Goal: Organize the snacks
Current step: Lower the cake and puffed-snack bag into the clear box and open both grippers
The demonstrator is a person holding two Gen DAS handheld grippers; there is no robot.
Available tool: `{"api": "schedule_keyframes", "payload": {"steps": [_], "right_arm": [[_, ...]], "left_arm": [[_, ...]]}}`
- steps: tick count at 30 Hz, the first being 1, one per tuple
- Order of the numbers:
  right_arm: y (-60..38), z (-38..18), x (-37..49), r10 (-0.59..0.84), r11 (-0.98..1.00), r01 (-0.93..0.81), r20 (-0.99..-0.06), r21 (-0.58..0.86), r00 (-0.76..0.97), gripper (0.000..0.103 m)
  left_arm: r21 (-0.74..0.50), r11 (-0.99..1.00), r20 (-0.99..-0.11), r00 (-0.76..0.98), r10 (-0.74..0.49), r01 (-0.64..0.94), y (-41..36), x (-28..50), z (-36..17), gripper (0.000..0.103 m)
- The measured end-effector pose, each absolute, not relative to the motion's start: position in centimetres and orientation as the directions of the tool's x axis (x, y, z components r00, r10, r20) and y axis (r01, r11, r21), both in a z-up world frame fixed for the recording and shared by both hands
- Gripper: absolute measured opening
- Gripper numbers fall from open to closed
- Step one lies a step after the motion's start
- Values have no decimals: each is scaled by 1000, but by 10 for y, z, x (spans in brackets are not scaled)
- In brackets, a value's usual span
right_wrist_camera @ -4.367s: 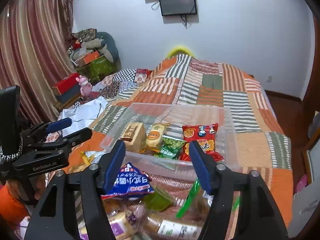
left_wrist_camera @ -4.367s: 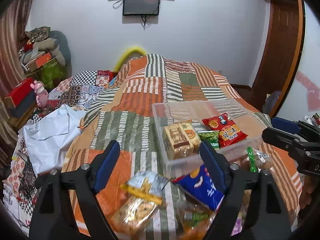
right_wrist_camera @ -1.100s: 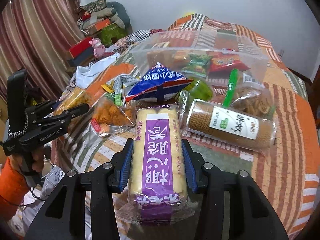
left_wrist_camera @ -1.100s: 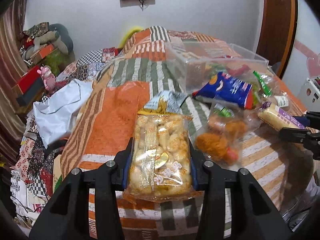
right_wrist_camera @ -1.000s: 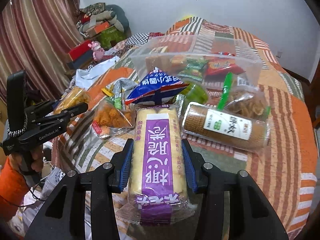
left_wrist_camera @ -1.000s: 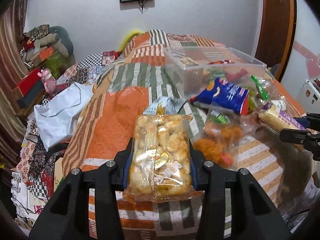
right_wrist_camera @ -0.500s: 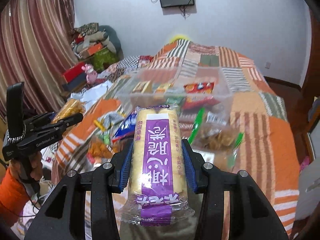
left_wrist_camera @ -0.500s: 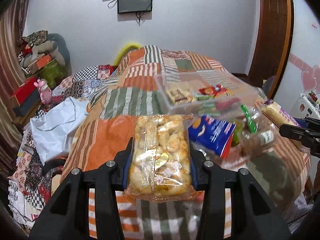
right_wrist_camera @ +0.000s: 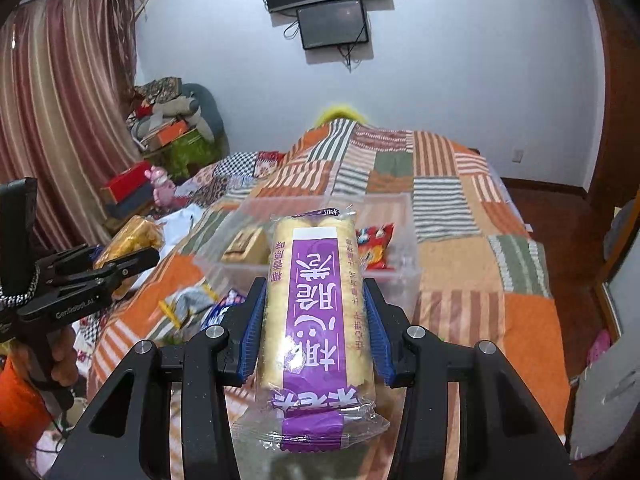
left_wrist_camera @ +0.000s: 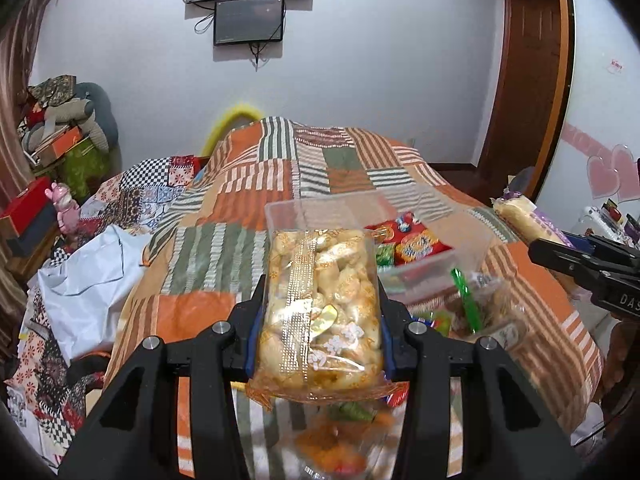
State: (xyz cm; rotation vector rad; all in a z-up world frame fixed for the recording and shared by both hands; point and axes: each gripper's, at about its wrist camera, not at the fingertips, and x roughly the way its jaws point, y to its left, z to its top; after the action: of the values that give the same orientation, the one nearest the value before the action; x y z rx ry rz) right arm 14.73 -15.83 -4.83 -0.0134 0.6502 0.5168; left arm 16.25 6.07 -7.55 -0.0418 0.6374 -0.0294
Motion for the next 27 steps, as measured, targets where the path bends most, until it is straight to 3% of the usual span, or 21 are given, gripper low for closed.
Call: {"api": "schedule_keyframes", "payload": {"steps": [12,27], "right_arm": [[-153,-43,181,451,879,-455,-552,140,701,43],[-135,-58,222,446,876,-463,-585,133,677,43]], "left_arm": [[-46,998,-605,794,-62,43,38,215,-76,45],[-74,996,-663,743,-89,54,33,271,-98,45]]}}
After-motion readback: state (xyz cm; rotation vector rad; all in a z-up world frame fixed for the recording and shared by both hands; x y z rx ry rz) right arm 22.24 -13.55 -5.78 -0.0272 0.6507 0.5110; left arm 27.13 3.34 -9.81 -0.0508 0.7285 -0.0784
